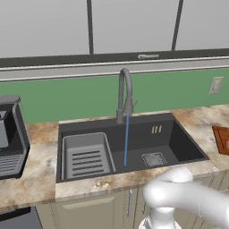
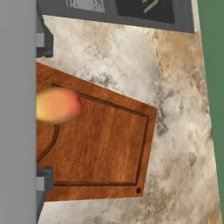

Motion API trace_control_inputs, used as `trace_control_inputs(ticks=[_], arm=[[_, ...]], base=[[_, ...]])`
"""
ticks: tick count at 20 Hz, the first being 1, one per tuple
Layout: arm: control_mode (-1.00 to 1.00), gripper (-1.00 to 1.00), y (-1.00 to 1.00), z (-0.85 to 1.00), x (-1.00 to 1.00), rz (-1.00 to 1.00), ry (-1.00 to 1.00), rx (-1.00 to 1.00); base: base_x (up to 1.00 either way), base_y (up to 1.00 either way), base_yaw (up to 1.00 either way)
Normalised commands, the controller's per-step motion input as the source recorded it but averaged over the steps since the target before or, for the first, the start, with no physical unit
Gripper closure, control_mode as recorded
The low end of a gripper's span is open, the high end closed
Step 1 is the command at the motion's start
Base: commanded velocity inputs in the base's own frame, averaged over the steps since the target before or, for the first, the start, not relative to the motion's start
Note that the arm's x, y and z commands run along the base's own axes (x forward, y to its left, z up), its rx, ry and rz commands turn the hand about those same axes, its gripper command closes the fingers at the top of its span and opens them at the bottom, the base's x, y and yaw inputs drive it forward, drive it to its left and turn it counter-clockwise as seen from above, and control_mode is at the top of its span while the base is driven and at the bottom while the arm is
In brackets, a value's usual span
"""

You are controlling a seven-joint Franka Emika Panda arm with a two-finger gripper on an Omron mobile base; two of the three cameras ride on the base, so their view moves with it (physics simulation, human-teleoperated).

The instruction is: Pick the mango from the sink and place it on the cutting board to airdry. Then turn off the sink faucet.

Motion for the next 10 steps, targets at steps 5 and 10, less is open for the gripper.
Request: trace_control_inputs(ticks=[5,10], arm=[[-1.0,-1.0,0.48,0.29,-0.63,0.21,-0.06,-0.1],[-1.0,-1.0,0.75,0.25,-0.72,0.1,-0.2,-0.02]], base=[[0.0,0.0,0.0],[0.0,0.0,0.0]])
